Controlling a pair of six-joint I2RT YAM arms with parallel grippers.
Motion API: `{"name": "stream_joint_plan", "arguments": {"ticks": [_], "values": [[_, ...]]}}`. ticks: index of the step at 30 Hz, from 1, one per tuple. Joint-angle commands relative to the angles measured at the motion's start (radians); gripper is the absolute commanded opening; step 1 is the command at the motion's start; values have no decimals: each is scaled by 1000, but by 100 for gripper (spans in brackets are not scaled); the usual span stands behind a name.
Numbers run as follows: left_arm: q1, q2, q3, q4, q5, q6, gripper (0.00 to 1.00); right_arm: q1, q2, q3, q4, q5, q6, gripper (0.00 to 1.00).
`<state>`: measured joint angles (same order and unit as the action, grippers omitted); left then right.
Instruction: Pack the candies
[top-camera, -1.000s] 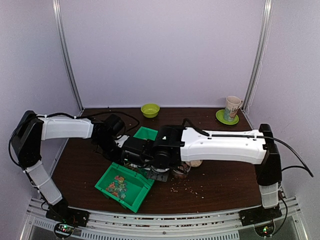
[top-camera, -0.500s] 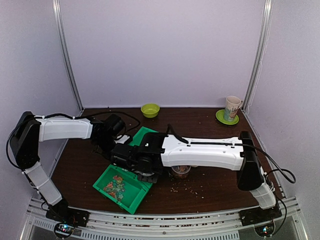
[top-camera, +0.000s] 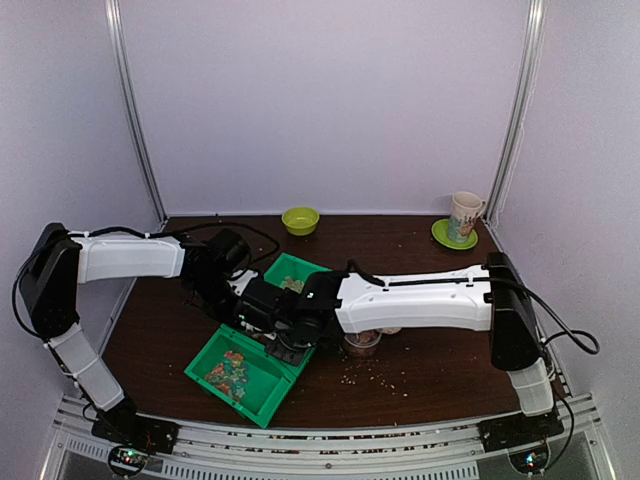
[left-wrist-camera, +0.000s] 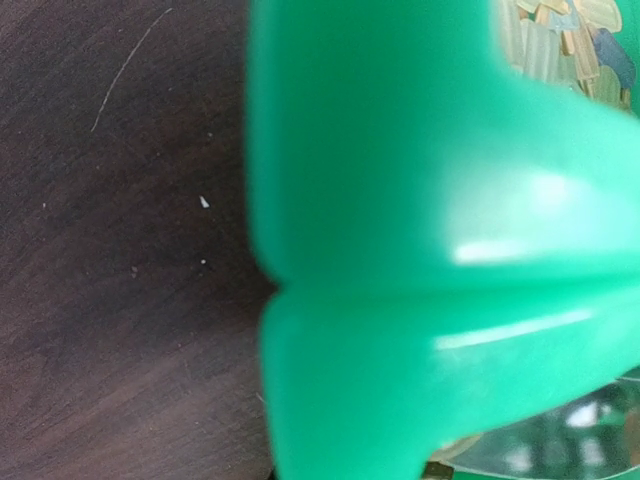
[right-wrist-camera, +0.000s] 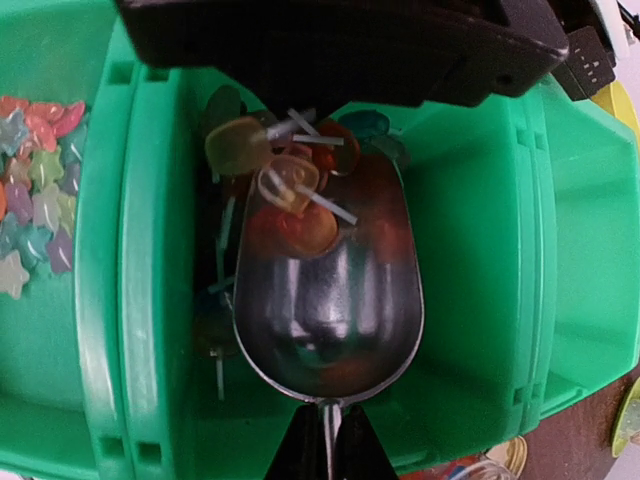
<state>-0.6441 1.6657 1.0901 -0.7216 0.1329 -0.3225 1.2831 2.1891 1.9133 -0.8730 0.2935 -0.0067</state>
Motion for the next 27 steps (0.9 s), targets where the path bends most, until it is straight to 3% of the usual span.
{"name": "stream_joint_plan", "arguments": {"ticks": [1, 9, 20, 27], "values": [[-5, -81, 49, 122, 123, 0, 0, -12, 3, -136, 138, -21, 114, 0], [-4, -71, 52, 107, 99, -3, 0, -22, -87, -328, 367, 49, 192, 0], [2, -49, 57, 92, 97, -7, 0, -38, -270, -699, 834, 31, 181, 0], [4, -46, 58, 87, 93, -6, 0, -38, -288, -765, 936, 26, 160, 0]]}}
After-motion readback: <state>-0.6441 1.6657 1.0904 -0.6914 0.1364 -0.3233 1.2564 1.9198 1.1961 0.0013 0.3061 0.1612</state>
